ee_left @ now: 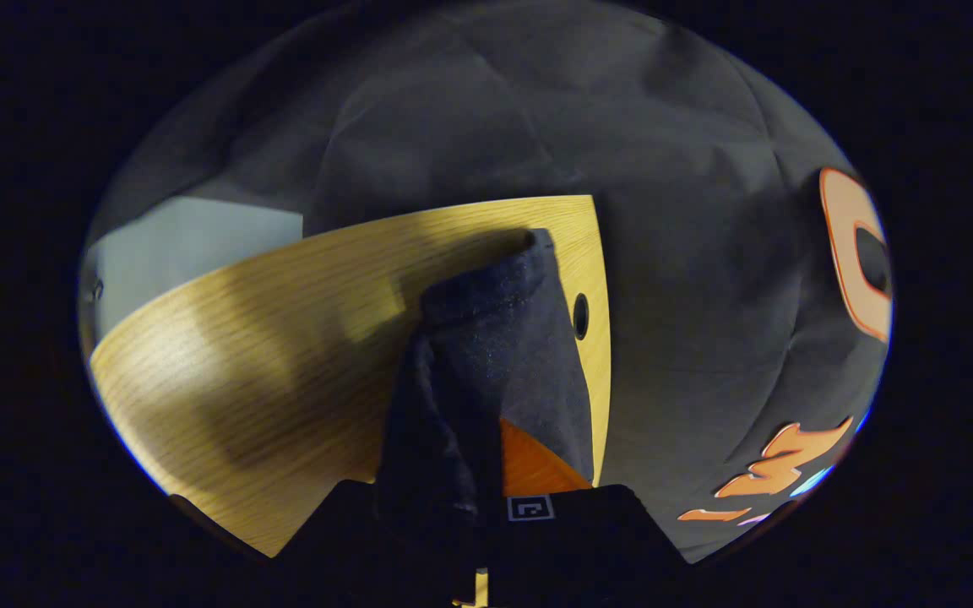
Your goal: Grasp the waist and the cuffs of the jeans and fold them to make the two legs overlap; first hold the waist and fold one-third of the jeans toward the cuffs, then hold the cuffs and fold the remaining one-third in the same direction to finish folding.
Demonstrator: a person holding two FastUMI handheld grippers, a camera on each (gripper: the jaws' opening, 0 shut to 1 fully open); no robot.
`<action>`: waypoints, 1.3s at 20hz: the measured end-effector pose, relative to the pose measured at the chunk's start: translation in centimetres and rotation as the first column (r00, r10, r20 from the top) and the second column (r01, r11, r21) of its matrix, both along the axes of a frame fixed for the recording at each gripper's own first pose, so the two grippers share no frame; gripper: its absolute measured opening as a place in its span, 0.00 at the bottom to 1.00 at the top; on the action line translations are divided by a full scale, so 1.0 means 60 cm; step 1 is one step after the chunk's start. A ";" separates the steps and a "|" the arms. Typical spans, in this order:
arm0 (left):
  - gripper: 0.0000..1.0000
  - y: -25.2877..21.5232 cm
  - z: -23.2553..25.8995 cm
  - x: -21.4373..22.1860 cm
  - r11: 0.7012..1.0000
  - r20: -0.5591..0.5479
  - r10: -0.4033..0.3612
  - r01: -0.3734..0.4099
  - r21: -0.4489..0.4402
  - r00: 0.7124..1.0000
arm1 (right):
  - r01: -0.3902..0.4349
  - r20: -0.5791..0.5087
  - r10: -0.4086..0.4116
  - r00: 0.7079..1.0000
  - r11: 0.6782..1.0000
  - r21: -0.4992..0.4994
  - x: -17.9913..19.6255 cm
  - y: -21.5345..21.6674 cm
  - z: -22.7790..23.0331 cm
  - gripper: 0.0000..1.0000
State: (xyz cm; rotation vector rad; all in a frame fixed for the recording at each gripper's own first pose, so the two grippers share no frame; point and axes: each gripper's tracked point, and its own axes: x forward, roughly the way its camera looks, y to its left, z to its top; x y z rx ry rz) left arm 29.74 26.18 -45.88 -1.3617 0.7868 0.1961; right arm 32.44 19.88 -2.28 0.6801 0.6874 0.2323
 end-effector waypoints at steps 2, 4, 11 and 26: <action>0.02 0.001 0.030 0.011 0.997 0.049 -0.018 0.014 0.082 0.999 | 0.002 0.014 -0.002 1.000 1.000 0.004 0.000 -0.001 0.006 0.98; 0.01 -0.010 0.076 0.021 0.982 0.076 -0.065 0.050 0.184 0.995 | 0.006 0.030 -0.006 1.000 1.000 0.007 -0.001 -0.006 0.016 0.98; 0.00 -0.088 0.282 0.023 0.859 0.165 -0.228 0.119 0.498 0.959 | 0.033 0.103 -0.028 0.994 0.998 -0.045 -0.023 -0.071 0.053 0.98; 0.02 -0.677 0.281 0.054 0.357 -0.090 -0.673 0.430 0.829 0.734 | 0.173 0.163 -0.160 0.974 0.982 -0.072 -0.159 -0.378 0.106 0.98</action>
